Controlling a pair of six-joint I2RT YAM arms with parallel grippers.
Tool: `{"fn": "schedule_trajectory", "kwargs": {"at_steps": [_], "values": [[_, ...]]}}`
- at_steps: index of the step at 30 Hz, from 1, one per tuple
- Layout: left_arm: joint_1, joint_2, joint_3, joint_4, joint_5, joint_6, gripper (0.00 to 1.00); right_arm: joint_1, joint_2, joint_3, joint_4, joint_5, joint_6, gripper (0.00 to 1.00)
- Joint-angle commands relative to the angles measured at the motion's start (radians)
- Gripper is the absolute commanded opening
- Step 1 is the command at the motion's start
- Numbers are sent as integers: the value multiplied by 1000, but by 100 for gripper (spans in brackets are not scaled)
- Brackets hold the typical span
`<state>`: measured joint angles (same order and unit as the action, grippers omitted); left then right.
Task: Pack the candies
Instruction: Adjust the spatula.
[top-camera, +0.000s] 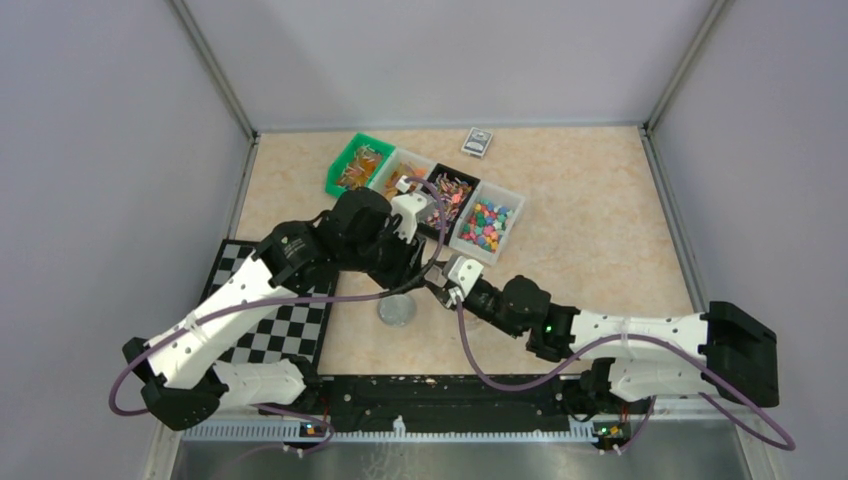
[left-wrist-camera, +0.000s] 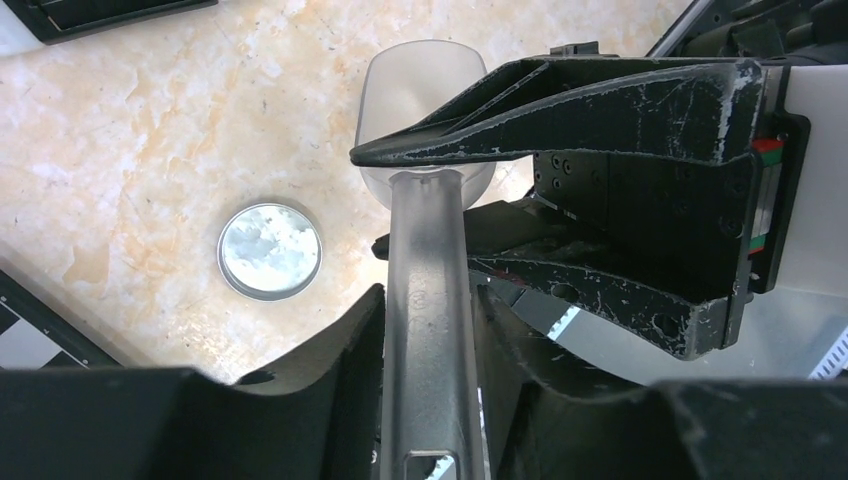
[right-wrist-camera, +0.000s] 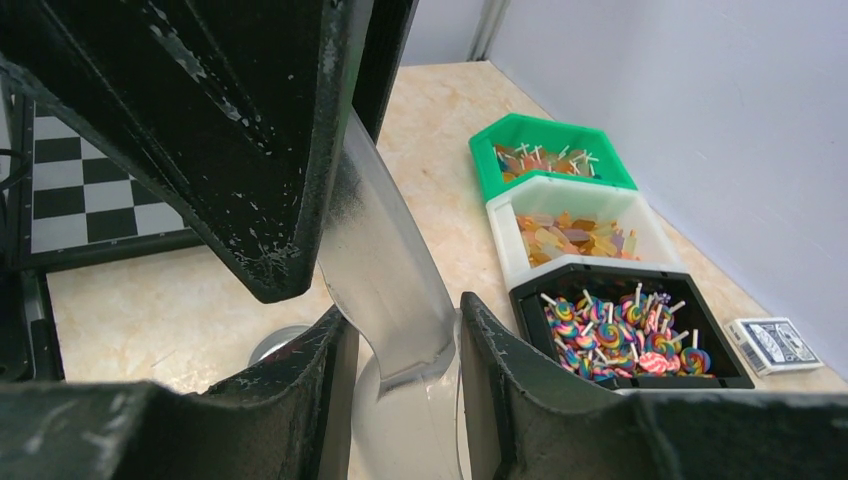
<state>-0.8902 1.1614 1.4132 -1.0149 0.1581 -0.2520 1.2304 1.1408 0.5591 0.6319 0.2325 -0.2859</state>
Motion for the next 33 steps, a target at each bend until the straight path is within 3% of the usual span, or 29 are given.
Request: {"fn": "schedule_trajectory", "kwargs": {"at_steps": [1,3,5,8,12,13,15,18,19,23,27,29,33], "values": [[0,-32,-5,54,-25,2,44,9,6,49,76,26,28,0],[0,-38,-5,58,-32,4,34,9,6,48,81,29,29,0],[0,-42,-5,63,-35,6,17,9,9,50,81,25,31,0],[0,-49,-6,71,-61,8,4,9,16,55,67,8,32,0],[0,-45,-4,67,-94,7,0,9,26,62,47,0,34,4],[0,-43,-5,65,-107,5,0,10,21,58,47,10,40,23],[0,-37,-2,50,-164,-4,0,9,-3,44,56,19,43,51],[3,-24,23,27,-314,-19,0,9,-63,28,34,27,61,80],[7,-17,39,25,-355,-23,0,9,-86,24,11,31,71,83],[54,45,108,37,-428,10,0,9,-208,-12,-69,15,107,84],[247,115,134,74,-295,84,0,-10,-306,-43,-181,105,151,85],[331,139,124,105,-278,126,0,-65,-324,-8,-312,157,257,82],[401,172,42,186,-325,230,0,-155,-332,93,-575,348,604,77]]}}
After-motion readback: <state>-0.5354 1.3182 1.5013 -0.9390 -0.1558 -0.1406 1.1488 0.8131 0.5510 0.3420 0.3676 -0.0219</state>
